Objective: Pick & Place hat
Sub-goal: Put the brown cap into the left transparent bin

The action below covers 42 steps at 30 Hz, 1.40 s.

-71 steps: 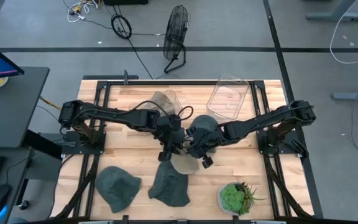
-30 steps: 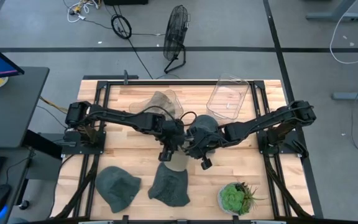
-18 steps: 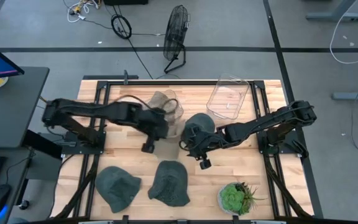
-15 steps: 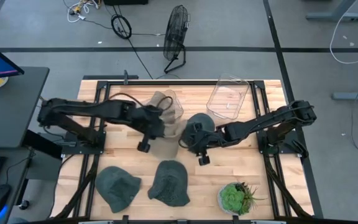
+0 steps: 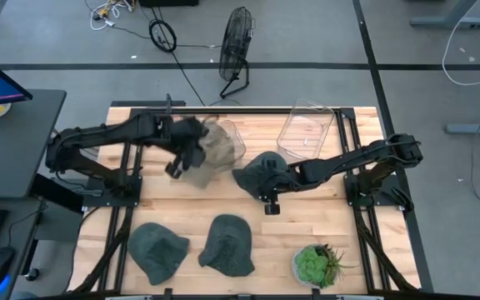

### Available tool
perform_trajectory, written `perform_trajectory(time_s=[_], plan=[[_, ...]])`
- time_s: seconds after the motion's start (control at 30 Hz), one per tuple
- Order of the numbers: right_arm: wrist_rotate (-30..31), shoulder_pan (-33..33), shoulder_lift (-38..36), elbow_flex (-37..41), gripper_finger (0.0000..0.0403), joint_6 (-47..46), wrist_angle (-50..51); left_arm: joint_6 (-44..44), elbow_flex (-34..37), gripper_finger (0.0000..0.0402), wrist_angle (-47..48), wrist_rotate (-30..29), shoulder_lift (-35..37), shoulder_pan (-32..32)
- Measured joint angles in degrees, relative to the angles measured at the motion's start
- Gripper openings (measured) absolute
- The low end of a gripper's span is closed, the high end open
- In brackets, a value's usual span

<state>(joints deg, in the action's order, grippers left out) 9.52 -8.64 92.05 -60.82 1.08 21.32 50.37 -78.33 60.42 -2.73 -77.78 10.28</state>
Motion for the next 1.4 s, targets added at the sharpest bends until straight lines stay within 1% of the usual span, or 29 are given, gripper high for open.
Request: perform_trajectory(time_s=[0.07,0.17,0.27,0.37,0.47,0.67,0.87,0.93,0.97,1.1,1.17,1.23,1.4], plan=[[-0.5,-0.4,0.0,0.0,0.0137,0.6,-0.1,7.6,0.0,0.0003,-2.6,-0.1,0.0,3.1],[-0.5,-0.6,0.0,0.0,0.0132,1.1,-0.3,18.5,0.0,0.0003,-3.9,0.1,0.0,6.8],[-0.5,-0.5,0.0,0.0,0.0127,0.9,-0.2,24.5,0.0,0.0003,-3.8,1.9,-1.0,8.8],[-0.5,-0.5,0.0,0.0,0.0124,2.3,-0.2,28.3,0.0,0.0003,-4.5,4.5,-1.8,9.3],[-0.5,-0.4,0.0,0.0,0.0123,3.4,-0.5,29.8,0.0,0.0003,-4.6,5.7,-3.2,9.5],[-0.5,-0.4,0.0,0.0,0.0123,3.5,-0.9,28.4,0.0,0.0003,-1.1,5.5,-8.4,9.9],[-0.5,-0.4,0.0,0.0,0.0123,3.5,-1.0,29.3,0.0,0.0003,-1.4,5.6,-12.3,9.7],[-0.5,-0.4,0.0,0.0,0.0123,3.1,-0.9,26.3,0.0,0.0003,-1.4,5.5,-13.5,10.1],[-0.5,-0.4,0.0,0.0,0.0123,2.7,-0.9,23.3,0.0,0.0005,-1.6,5.4,-14.2,10.3],[-0.5,-0.4,0.0,0.0,0.0123,2.4,-0.9,4.3,0.0,0.0024,-2.5,5.1,-17.6,11.1],[-0.5,-0.4,0.0,0.0,0.0123,2.4,-0.7,-2.1,-0.1,0.0035,-2.5,5.0,-18.9,11.6],[-0.5,-0.4,0.0,0.0,0.0123,2.4,-0.7,-5.6,-0.1,0.0047,-2.5,4.0,-19.8,12.0],[-0.5,-0.4,0.0,0.0,0.0123,2.3,-0.7,-8.6,-0.1,0.0084,-2.6,2.6,-20.2,12.4]])
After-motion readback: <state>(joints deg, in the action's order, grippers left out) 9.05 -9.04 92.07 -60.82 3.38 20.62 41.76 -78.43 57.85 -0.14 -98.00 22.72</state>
